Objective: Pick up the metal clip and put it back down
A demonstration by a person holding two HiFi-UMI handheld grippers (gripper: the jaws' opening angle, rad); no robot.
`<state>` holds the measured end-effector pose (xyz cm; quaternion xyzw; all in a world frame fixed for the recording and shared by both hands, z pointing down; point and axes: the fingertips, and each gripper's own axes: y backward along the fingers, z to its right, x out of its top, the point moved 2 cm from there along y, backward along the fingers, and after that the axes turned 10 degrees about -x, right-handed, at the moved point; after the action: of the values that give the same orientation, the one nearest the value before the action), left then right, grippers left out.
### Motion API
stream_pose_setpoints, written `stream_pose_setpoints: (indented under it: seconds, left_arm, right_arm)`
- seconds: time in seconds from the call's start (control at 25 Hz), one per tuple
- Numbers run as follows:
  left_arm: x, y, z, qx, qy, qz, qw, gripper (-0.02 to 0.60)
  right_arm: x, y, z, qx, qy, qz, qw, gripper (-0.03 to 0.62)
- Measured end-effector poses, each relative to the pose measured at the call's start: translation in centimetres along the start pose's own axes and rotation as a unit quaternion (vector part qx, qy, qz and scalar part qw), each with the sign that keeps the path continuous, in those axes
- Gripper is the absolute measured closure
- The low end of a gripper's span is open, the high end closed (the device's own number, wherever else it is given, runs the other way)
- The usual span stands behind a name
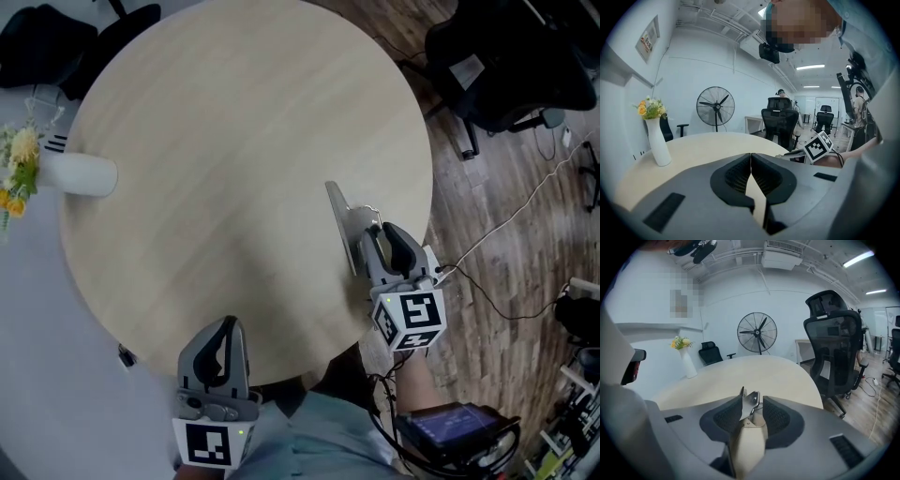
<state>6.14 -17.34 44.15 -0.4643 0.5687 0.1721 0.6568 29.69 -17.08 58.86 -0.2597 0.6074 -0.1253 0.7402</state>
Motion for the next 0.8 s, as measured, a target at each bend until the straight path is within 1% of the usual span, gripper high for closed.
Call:
stream_pose_setpoints:
  seconds: [0.08, 0.2, 0.32, 0.44, 0.56, 0.68, 0.8]
  left_arm:
    - [1.0, 0.5, 0.2, 0.007, -0.005, 0.022, 0.9997, 0.561]
    - [2.6, 2.5, 1.3, 0.016, -0.004, 0.047, 0.9988, 0.561]
    - [4.4, 5.3, 2.4, 0.027, -0.004, 0.069, 0.9973, 0.561]
    - [5.8, 8.2, 3.0, 0.042, 0.003, 0.094, 0.9947, 0.561]
    - [7.6, 10.7, 3.0, 0.068, 0.011, 0.123, 0.9900, 0.562]
    - [9.6, 13.2, 2.6, 0.098, 0.011, 0.148, 0.9840, 0.562]
    - [12.0, 15.4, 2.0, 0.120, 0.009, 0.188, 0.9748, 0.563]
  right_arm:
    - [1.0, 0.8, -0.1, 0.001, 0.008, 0.012, 1.000, 0.465]
    - [3.4, 3.2, -1.3, 0.009, 0.026, 0.037, 0.999, 0.465]
    - [6.0, 6.4, -3.1, 0.027, 0.047, 0.058, 0.997, 0.465]
    - [8.9, 9.7, -5.7, 0.051, 0.056, 0.086, 0.993, 0.465]
    - [12.1, 12.7, -8.5, 0.077, 0.070, 0.120, 0.987, 0.467]
    - [14.7, 15.8, -11.5, 0.104, 0.087, 0.149, 0.980, 0.470]
    - [16.9, 18.3, -14.6, 0.136, 0.106, 0.177, 0.969, 0.513]
